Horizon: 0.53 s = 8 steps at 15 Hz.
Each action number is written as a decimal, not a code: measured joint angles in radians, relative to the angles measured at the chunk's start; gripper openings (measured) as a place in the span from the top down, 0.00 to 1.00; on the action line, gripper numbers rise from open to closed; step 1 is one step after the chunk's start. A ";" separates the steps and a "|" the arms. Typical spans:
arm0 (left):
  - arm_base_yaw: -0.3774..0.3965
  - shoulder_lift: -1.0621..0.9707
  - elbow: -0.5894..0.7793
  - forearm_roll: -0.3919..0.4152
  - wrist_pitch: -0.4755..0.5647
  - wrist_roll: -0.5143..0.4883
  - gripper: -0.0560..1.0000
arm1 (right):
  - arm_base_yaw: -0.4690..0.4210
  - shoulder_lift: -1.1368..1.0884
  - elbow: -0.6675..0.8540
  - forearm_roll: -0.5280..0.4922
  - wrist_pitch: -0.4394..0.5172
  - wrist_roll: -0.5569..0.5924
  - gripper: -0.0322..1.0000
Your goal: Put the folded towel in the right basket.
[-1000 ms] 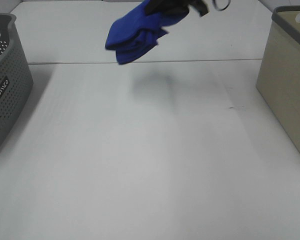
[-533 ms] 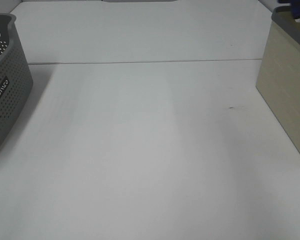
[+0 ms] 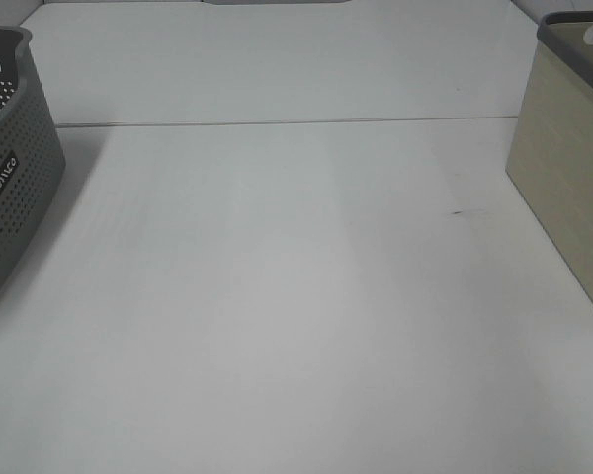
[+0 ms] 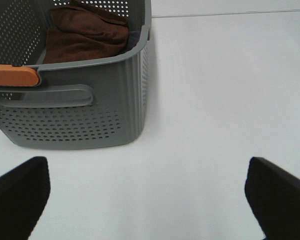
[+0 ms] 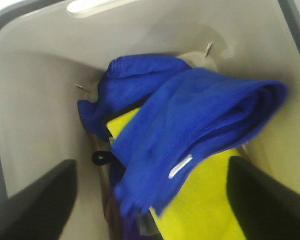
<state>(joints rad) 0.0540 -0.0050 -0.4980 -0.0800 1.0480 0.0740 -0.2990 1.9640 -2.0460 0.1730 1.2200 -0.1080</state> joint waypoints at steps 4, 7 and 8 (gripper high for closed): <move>0.000 0.000 0.000 0.000 0.000 0.000 0.01 | 0.001 -0.003 0.010 0.012 0.003 -0.003 0.02; 0.000 0.000 0.000 0.000 0.000 0.000 0.01 | 0.115 -0.021 0.010 0.002 0.002 0.033 0.02; 0.000 0.000 0.000 0.000 0.000 0.000 0.01 | 0.185 -0.027 0.010 -0.007 0.002 0.044 0.02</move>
<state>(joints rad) 0.0540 -0.0050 -0.4980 -0.0800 1.0480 0.0740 -0.1140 1.9370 -2.0360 0.1660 1.2220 -0.0640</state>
